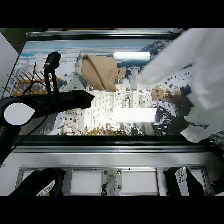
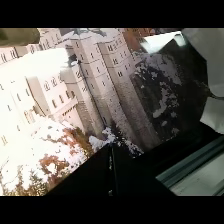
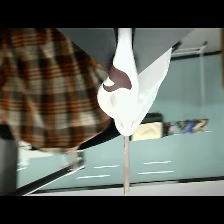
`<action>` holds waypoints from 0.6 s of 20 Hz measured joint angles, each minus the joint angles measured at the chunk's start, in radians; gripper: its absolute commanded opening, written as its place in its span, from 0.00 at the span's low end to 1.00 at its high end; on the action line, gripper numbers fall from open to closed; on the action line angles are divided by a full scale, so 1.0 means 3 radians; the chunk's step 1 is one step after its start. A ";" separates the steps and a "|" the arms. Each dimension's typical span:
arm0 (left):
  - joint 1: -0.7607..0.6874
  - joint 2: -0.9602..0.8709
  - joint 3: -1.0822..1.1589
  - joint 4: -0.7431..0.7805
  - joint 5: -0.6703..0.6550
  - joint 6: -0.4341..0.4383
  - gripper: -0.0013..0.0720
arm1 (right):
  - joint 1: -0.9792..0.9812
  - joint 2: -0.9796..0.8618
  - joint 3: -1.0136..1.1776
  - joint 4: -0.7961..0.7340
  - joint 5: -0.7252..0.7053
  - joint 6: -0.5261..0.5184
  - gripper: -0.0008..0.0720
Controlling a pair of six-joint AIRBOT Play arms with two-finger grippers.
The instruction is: Fold the clothes and pants, and hang the long-sleeved shirts on hangers.
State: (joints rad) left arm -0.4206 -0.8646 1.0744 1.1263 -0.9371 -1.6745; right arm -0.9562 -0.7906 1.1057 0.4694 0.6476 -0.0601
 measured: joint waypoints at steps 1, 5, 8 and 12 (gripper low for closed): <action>0.0025 -0.0006 0.0023 0.0000 0.0005 0.0027 0.05 | -0.0036 0.0003 0.0092 0.0000 -0.0229 -0.0064 0.03; 0.0151 -0.0015 0.0089 0.0000 -0.0003 0.0075 0.05 | -0.0102 -0.0014 0.0443 0.0000 -0.1097 -0.0359 0.03; 0.0214 -0.0015 0.0104 0.0000 -0.0025 0.0086 0.05 | -0.0117 -0.0055 0.0694 -0.0005 -0.1573 -0.0603 0.03; 0.0240 -0.0015 0.0108 0.0000 -0.0038 0.0090 0.05 | -0.0123 -0.0116 0.0969 -0.0011 -0.1859 -0.0773 0.03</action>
State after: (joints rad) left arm -0.3485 -0.8692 1.1069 1.1263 -0.9485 -1.6474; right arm -0.9932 -0.8253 1.3964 0.4660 0.0898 -0.2920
